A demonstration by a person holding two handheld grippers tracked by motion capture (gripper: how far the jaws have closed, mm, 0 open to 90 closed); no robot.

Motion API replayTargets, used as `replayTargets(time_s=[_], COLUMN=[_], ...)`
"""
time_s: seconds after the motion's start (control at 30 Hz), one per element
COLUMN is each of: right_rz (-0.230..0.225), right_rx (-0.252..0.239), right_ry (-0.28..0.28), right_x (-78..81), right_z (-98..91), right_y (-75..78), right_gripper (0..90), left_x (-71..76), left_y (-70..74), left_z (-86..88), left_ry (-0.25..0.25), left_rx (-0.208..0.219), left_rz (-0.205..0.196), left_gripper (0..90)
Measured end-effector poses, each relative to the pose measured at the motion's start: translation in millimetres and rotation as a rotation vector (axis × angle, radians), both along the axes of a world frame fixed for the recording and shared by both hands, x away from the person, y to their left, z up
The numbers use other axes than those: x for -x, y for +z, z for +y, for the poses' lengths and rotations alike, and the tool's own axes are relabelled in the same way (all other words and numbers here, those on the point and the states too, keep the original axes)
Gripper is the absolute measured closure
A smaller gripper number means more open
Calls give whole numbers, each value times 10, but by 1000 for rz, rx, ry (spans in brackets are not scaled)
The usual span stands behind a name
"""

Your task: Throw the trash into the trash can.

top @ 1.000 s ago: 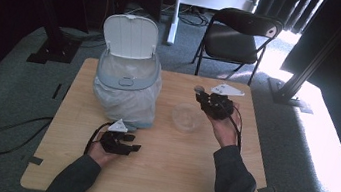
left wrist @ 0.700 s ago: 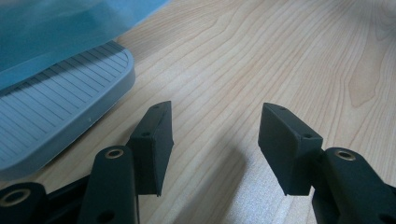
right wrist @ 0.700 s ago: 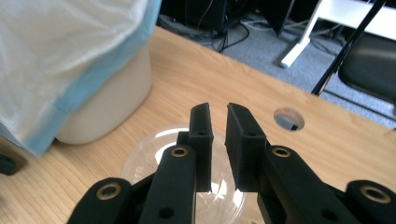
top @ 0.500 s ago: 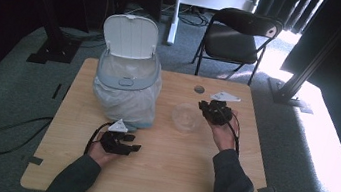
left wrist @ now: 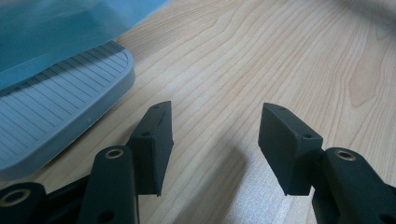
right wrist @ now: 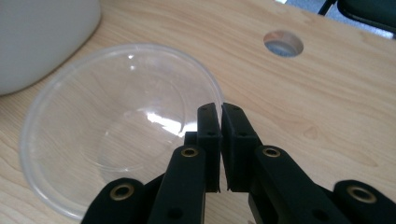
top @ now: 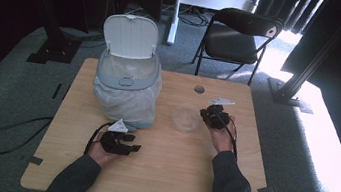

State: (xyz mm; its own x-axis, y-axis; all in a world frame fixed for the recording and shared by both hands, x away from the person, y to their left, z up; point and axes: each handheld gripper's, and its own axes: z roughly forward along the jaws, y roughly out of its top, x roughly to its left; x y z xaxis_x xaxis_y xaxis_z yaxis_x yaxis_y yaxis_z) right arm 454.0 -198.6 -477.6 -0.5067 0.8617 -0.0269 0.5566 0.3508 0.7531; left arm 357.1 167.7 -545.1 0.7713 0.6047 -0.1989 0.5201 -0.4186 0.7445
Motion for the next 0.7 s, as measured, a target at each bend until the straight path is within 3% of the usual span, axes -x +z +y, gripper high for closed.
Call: replayTargets(time_s=[0.7], right_rz=[36], right_rx=[-10], right_ry=[-42], right_x=[-49], right_z=[-145], right_y=[-109], right_gripper=[860], left_x=[1], left_y=[0], left_z=[-1], left_ry=[0], left_rx=[0], left_rz=[-1], left_gripper=[450])
